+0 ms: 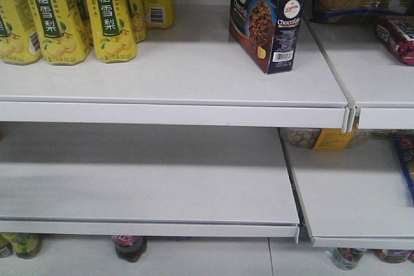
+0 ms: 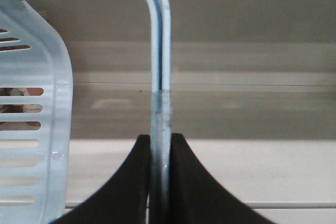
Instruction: Left arm holds basket, right arm returns cookies
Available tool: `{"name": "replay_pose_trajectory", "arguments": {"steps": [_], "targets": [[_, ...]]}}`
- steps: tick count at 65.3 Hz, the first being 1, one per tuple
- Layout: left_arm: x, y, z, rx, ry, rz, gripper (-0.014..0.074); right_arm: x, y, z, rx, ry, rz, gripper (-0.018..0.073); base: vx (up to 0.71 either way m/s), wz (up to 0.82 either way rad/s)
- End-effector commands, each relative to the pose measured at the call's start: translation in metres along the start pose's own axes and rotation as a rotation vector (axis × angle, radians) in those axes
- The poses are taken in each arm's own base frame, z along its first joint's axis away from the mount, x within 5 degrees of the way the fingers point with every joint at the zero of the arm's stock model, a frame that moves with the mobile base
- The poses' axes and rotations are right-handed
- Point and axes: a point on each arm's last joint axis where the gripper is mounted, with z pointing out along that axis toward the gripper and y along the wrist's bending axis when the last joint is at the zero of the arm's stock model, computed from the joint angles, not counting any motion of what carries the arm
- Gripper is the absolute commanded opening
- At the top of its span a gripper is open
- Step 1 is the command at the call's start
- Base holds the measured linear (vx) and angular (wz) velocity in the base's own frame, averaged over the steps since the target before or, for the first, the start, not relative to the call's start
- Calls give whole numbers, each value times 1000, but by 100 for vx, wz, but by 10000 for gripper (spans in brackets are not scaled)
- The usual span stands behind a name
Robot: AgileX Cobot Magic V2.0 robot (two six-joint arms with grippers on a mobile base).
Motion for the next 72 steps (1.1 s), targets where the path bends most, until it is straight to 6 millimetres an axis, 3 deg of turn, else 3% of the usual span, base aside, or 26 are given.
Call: {"name": "replay_pose_trajectory", "arguments": {"steps": [1,12,38,72], "targets": [[-20,-1,-5,4,-146,29,0,1,-1,-2,6,-108,23,-6,0,0],[-20,-1,-4,4,-145,30,0,32,-1,-2,6,-101,49,-6,0,0],[-20,-1,-4,4,-145,30,0,50,-1,-2,9,99,19,-6,0,0],[-20,-1,-4,4,-145,30,0,50,-1,-2,9,103,21,-6,0,0]]}}
